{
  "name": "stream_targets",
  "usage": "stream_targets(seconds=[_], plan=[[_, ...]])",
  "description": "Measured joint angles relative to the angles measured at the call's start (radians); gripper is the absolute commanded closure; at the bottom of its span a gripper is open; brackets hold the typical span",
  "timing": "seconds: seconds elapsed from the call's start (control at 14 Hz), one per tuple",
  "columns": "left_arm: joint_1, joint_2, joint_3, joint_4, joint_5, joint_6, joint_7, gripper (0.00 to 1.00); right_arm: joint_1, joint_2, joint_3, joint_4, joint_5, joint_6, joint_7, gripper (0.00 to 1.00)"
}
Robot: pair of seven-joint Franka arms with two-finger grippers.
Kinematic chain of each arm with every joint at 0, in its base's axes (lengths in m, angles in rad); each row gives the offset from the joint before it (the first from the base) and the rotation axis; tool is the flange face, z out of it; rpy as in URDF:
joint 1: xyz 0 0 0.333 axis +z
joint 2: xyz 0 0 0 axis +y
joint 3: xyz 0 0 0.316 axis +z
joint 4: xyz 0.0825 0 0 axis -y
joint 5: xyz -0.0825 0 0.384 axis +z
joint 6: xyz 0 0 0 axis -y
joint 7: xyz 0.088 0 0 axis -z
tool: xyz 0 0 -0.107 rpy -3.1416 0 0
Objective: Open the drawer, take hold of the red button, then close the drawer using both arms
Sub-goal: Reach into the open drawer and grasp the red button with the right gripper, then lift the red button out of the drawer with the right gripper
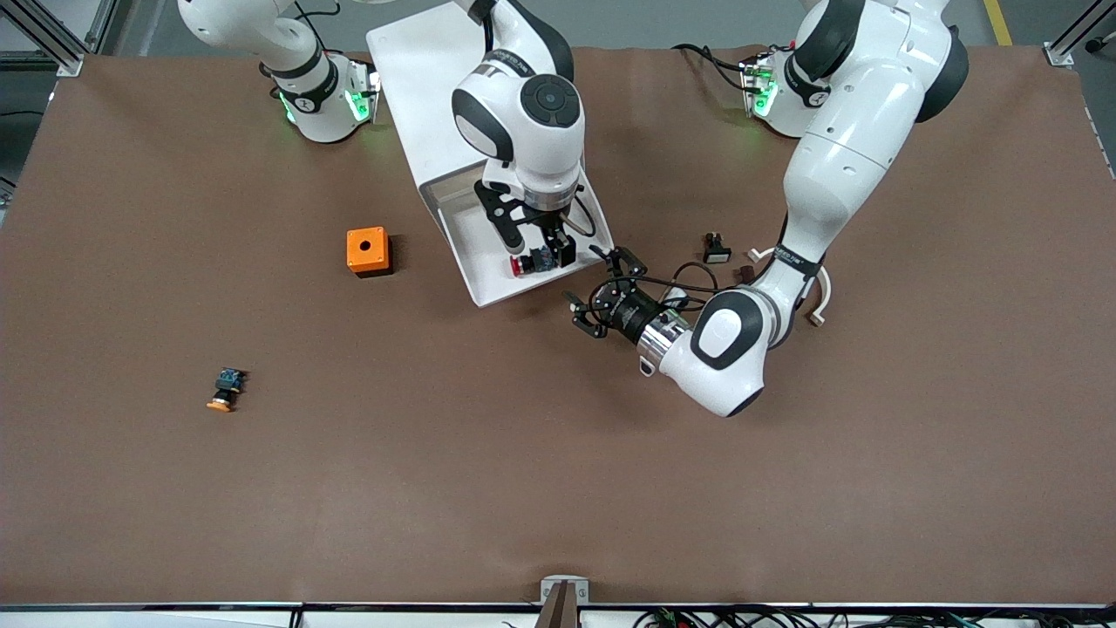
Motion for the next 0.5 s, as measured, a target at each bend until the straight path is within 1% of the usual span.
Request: stream_targets(seconds=[0.07,0.28,0.43,0.5], plan=[[0.000,0.000,0.000,0.007,0.006,0.000,0.025,0.00,0.000,0.000,-0.003,0.000,-0.015,0.002,0.001,0.01],[0.000,0.000,0.012,0.023,0.014,0.000,0.105,0.00,0.000,0.001,-0.006,-0.002,-0.043,0.002,0.002,0.34],[0.000,0.000,0.028,0.037,0.017,0.000,0.159,0.00,0.000,0.003,-0.007,-0.003,-0.060,0.005,0.002,0.53],[-0.001,0.000,0.039,0.049,0.018,0.000,0.185,0.00,0.000,0.003,-0.007,-0.003,-0.062,0.014,0.002,0.67]])
